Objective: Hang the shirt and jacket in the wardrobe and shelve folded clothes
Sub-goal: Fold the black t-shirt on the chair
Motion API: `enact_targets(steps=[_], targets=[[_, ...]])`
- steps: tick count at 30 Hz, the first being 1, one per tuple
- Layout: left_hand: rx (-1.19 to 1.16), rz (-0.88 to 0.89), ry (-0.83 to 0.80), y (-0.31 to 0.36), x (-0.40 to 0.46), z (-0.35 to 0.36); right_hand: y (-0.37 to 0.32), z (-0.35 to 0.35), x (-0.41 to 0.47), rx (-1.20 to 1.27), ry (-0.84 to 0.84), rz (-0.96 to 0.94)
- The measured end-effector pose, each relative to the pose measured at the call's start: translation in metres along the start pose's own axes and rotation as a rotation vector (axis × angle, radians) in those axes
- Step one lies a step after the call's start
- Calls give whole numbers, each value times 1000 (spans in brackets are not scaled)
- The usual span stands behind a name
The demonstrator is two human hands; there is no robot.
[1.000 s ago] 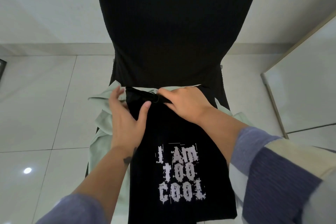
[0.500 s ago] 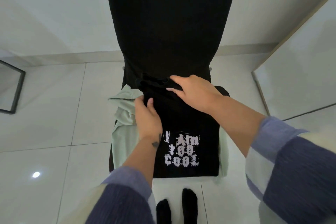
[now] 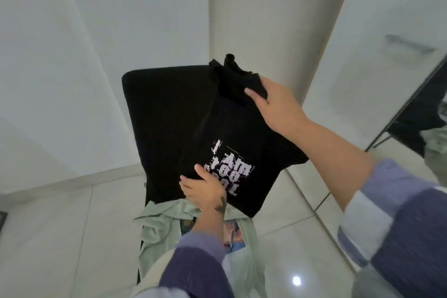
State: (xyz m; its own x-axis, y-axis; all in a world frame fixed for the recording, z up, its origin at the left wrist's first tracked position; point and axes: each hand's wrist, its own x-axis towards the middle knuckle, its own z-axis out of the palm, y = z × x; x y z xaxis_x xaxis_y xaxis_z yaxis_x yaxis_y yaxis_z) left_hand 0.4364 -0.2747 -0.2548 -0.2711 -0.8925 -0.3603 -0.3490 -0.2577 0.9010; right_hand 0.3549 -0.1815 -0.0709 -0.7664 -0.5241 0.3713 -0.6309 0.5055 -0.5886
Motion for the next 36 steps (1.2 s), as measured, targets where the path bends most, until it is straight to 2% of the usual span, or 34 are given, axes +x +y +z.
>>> enact_targets(steps=[2, 4, 6, 12, 16, 28, 36], targets=[[-142, -87, -68, 25, -23, 9, -1, -43, -4, 18, 110, 40], [-221, -81, -160, 49, -47, 21, 4, -83, -13, 54, 223, 83], [-224, 26, -216, 68, -72, 35, 15, -120, -26, 55, 331, 147], [-197, 381, -245, 89, -153, 88, 71, -217, -99, -25, 607, 326], [-152, 482, -349, 88, -228, 121, 114, -271, -166, -57, 767, 453], [-100, 672, -731, 9, -477, 206, 213, -413, -399, -183, 1067, 781], [11, 751, -948, -58, -596, 250, 270, -449, -521, -240, 1254, 990]])
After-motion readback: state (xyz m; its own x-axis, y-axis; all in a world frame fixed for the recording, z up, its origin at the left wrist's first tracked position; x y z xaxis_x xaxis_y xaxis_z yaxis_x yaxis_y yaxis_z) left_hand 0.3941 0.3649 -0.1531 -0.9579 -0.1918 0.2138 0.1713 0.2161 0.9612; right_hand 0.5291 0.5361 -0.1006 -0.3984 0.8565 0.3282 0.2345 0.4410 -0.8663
